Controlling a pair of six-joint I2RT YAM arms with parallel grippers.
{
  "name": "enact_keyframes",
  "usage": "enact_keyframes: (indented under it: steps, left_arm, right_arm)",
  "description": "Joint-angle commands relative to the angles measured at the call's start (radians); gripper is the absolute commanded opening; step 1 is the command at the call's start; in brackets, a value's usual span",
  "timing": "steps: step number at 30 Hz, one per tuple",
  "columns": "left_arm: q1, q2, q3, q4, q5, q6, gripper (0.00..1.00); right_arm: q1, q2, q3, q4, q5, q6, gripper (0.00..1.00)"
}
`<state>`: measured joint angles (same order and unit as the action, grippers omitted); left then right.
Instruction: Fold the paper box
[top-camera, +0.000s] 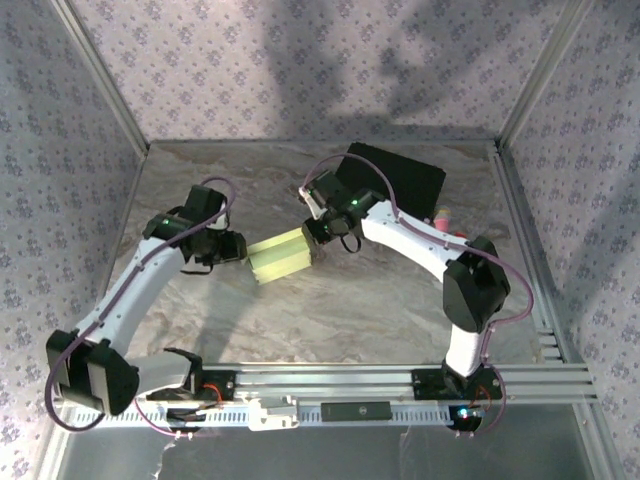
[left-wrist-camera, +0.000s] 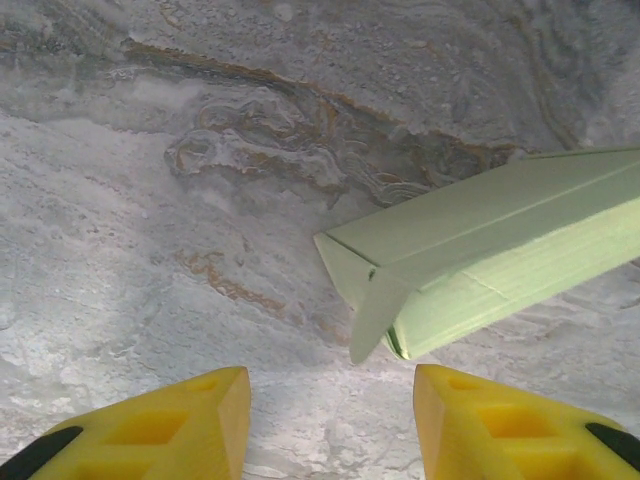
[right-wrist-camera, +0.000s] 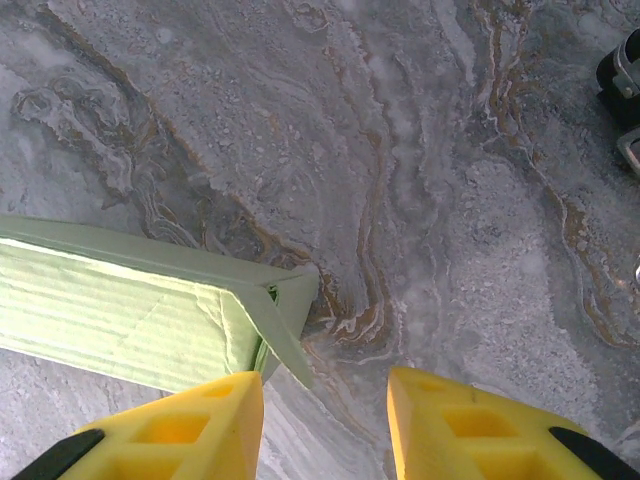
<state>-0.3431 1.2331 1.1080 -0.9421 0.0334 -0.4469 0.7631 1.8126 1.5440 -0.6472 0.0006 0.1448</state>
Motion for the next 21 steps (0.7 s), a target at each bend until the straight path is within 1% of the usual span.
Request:
enact_keyframes:
  steps: [1,5,9,12,17,21]
  left_arm:
    - [-0.01,0.019,0.045,-0.036,-0.04,0.035,0.47]
    - [-0.023,0.051,0.056,-0.026,-0.024,0.049,0.46]
    - [-0.034,0.084,0.056,-0.014,-0.026,0.053,0.43]
    - [-0.037,0.096,0.055,-0.001,-0.034,0.051,0.41]
    - [-0.04,0.119,0.064,0.002,-0.038,0.063,0.4]
    - [-0.04,0.138,0.067,0.01,-0.036,0.071,0.37]
  right_arm:
    - [-0.005,0.023,0.045,-0.042,-0.023,-0.036,0.39]
    - [-0.011,0.037,0.058,-0.044,-0.04,-0.043,0.37]
    - [-0.013,0.048,0.069,-0.045,-0.057,-0.051,0.35]
    - [-0.011,0.055,0.082,-0.048,-0.06,-0.054,0.31]
    - [-0.011,0.068,0.101,-0.059,-0.062,-0.061,0.29]
    - [-0.011,0.071,0.101,-0.056,-0.067,-0.062,0.25]
